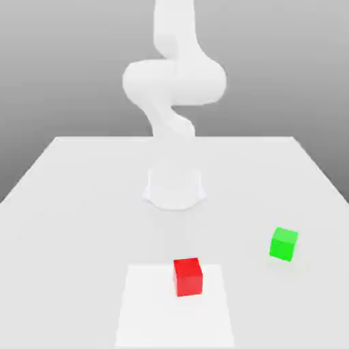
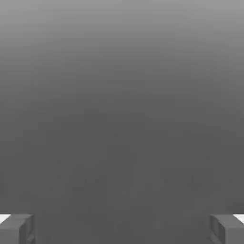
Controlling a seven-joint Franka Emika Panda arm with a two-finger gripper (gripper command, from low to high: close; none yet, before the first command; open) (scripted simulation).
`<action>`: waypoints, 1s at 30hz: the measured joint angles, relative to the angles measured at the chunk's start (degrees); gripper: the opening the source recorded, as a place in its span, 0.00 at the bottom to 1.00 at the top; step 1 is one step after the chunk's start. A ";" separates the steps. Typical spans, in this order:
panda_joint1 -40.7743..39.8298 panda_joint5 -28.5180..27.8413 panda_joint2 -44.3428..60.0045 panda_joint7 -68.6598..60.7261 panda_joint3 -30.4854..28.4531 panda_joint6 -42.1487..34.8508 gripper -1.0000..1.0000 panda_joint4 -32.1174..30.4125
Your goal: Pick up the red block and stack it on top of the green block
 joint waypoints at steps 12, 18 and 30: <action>2.11 0.31 24.74 -3.56 0.21 16.31 0.50 -17.61; 2.90 0.08 38.63 -5.13 0.68 25.48 0.50 -26.52; 3.11 -0.46 53.22 -4.94 0.39 37.67 0.00 -25.70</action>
